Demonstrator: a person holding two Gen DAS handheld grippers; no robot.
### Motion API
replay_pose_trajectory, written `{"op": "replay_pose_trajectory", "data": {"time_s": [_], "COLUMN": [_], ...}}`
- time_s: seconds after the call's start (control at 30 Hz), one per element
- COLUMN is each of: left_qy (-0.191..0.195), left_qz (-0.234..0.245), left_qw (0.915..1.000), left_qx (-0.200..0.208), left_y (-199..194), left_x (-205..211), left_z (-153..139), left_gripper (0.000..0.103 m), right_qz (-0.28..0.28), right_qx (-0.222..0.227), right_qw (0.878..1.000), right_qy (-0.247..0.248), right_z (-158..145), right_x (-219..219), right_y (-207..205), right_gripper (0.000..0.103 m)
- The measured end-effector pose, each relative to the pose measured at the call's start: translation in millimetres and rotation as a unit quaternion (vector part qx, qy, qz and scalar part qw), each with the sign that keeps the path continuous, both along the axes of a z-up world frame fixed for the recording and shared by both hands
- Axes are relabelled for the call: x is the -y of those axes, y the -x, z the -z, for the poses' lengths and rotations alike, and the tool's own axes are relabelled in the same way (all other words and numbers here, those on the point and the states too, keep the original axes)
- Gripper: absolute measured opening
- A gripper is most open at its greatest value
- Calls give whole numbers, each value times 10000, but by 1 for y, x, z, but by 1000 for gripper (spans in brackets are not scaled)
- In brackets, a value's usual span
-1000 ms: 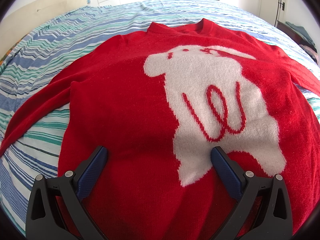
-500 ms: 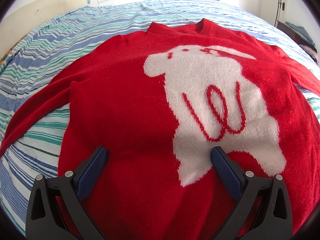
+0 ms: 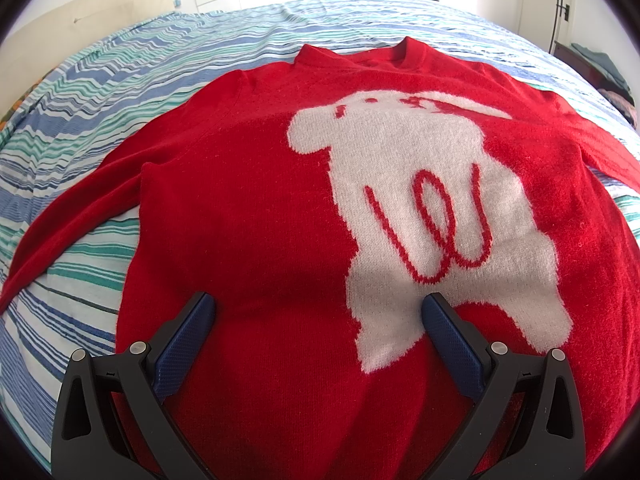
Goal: Fold small clothes
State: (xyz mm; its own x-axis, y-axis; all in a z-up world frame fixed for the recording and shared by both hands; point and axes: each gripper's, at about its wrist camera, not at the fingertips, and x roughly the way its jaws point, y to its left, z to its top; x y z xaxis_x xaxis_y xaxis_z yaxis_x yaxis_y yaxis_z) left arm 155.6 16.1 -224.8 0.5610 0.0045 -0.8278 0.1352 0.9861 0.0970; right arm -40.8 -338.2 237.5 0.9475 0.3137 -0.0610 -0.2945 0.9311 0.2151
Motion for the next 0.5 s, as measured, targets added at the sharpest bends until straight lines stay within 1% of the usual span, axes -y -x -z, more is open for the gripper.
{"op": "replay_pose_trajectory", "data": {"time_s": [0.2, 0.33, 0.43, 0.5], "left_qy": [0, -1, -1, -1], "left_qz": [-1, -2, -2, -3], "left_qw": [10000, 10000, 10000, 10000], "left_qx": [0, 1, 1, 1], "left_y": [0, 0, 0, 0], "left_x": [0, 0, 0, 0], "left_z": [0, 0, 0, 0], "left_gripper": [103, 103, 103, 103], "right_qz": [51, 90, 285, 299], "right_qx": [82, 75, 26, -34], "right_qw": [9999, 9990, 9988, 9988], "right_qy": [-107, -435, -407, -398], "right_z": [-5, -3, 0, 3], "right_x": [9, 22, 28, 29], "right_y": [3, 1, -1, -4], "right_gripper": [103, 103, 103, 103]}}
